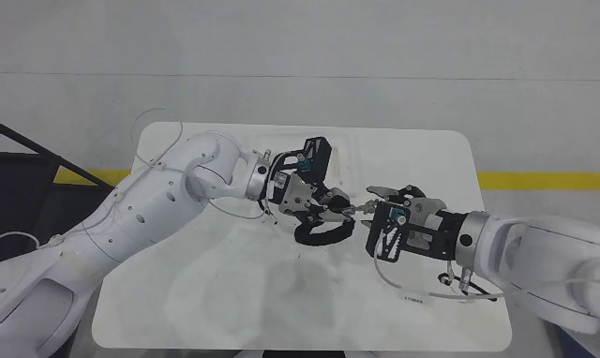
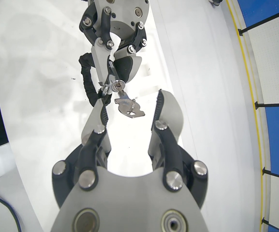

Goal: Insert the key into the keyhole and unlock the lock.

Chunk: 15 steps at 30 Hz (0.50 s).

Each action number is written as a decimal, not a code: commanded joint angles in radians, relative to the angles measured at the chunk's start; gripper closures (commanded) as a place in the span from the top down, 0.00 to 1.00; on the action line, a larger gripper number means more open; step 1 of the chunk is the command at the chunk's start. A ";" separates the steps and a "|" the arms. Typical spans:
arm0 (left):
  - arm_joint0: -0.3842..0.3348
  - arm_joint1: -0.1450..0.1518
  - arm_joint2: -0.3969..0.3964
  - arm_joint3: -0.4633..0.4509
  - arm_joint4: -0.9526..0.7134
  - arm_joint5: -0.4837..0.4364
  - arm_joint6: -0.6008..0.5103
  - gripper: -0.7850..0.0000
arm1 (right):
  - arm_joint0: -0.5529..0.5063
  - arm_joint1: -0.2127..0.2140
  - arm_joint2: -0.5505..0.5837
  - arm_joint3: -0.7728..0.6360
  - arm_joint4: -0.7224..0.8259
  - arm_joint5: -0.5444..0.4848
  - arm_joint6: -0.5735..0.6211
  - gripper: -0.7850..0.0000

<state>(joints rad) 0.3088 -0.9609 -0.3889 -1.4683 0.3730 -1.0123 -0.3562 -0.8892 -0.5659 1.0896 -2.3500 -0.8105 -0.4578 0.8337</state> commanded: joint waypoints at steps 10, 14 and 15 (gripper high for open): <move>-0.037 0.007 0.046 0.011 -0.016 0.000 0.020 0.00 | -0.013 -0.009 0.014 0.000 0.015 -0.024 -0.009 0.00; -0.044 0.008 0.062 0.016 -0.008 0.000 0.040 0.00 | -0.021 -0.012 0.019 0.000 0.040 -0.006 0.003 0.00; -0.046 0.008 0.065 0.018 -0.005 0.000 0.045 0.00 | -0.023 -0.013 0.019 0.000 0.050 0.001 0.007 0.00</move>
<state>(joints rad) 0.2645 -0.9529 -0.3271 -1.4520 0.3646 -1.0123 -0.3161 -0.9105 -0.5786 1.1082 -2.3500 -0.7695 -0.4634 0.8368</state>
